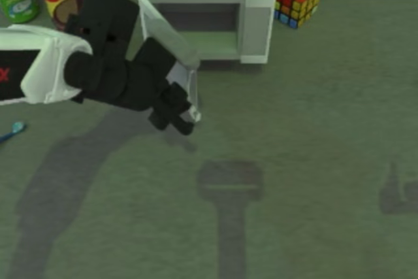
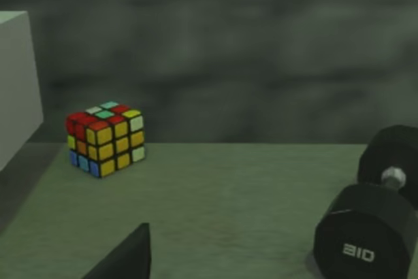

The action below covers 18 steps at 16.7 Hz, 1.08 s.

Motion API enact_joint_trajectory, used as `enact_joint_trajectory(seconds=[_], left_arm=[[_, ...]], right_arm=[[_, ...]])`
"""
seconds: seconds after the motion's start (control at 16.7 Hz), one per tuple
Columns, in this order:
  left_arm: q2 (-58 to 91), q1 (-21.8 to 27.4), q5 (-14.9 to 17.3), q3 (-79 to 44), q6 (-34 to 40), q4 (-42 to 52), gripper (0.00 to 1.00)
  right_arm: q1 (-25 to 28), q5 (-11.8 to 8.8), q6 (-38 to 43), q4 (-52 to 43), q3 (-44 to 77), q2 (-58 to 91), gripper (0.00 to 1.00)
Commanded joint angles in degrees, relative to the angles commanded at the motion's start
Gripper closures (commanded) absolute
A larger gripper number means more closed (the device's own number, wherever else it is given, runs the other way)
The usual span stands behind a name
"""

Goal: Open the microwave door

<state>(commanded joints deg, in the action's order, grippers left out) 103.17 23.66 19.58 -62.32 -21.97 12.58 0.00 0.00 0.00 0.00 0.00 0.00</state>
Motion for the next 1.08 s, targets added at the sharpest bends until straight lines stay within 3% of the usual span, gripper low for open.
enact_joint_trajectory(seconds=[1.08], left_arm=[[-0.3, -1.8, 2.9, 0.1, -4.3, 1.8, 1.0]], right_arm=[[0.0, 0.0, 0.0, 0.0, 0.0, 0.0, 0.0]])
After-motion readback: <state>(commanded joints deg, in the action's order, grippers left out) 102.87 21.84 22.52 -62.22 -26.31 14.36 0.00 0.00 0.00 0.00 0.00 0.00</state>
